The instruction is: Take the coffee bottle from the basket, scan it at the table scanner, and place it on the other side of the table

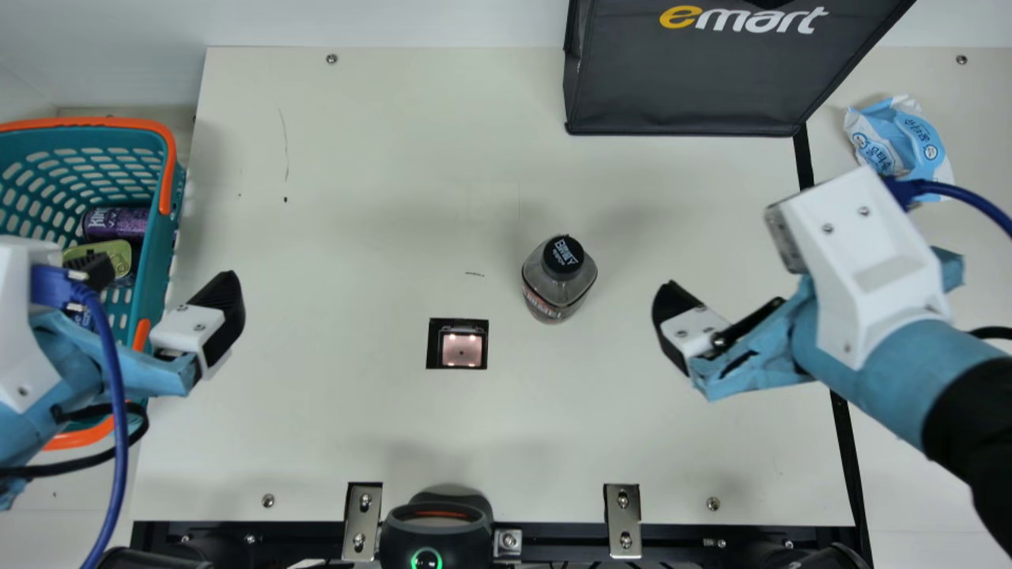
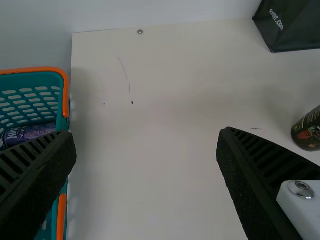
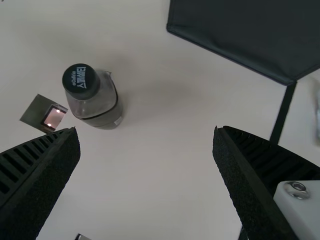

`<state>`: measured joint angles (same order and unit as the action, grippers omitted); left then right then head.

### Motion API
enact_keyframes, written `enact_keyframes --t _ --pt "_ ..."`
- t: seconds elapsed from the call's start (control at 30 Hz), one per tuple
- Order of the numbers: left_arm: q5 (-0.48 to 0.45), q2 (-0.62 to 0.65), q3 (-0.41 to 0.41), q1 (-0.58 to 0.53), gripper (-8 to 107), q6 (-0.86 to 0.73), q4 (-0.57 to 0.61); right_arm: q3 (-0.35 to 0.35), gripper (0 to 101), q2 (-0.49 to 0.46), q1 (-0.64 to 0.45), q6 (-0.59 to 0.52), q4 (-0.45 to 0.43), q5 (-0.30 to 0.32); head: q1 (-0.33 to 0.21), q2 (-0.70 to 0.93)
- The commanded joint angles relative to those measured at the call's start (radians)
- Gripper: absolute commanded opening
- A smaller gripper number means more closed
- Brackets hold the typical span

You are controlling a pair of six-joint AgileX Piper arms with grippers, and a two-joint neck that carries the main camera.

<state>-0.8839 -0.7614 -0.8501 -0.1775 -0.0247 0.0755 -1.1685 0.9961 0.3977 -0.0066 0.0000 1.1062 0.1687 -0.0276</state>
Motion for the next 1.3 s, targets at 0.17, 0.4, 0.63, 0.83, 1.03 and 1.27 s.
enact_keyframes --t 0.17,0.4,0.63,0.83,1.03,1.27 --pt "0.0 0.0 0.0 0.0 90 0.0 0.0 0.016 95 0.074 0.127 0.144 -0.023 -0.06 -0.03 0.0" --pt "0.0 0.0 0.0 0.0 90 0.0 0.0 0.025 95 0.15 0.237 0.293 -0.074 -0.129 -0.03 0.0" --pt "0.0 0.0 0.0 0.0 90 0.0 0.0 0.04 95 0.21 0.303 0.42 -0.138 -0.192 -0.03 0.0" --pt "0.0 0.0 0.0 0.0 90 0.0 0.0 0.062 95 0.248 0.331 0.495 -0.191 -0.238 -0.03 0.0" --pt "0.0 0.0 0.0 0.0 90 0.0 0.0 0.084 95 0.284 0.344 0.549 -0.243 -0.278 -0.03 0.0" --pt "0.0 0.0 0.0 0.0 90 0.0 0.0 0.098 95 0.318 0.351 0.59 -0.284 -0.309 -0.03 0.0"
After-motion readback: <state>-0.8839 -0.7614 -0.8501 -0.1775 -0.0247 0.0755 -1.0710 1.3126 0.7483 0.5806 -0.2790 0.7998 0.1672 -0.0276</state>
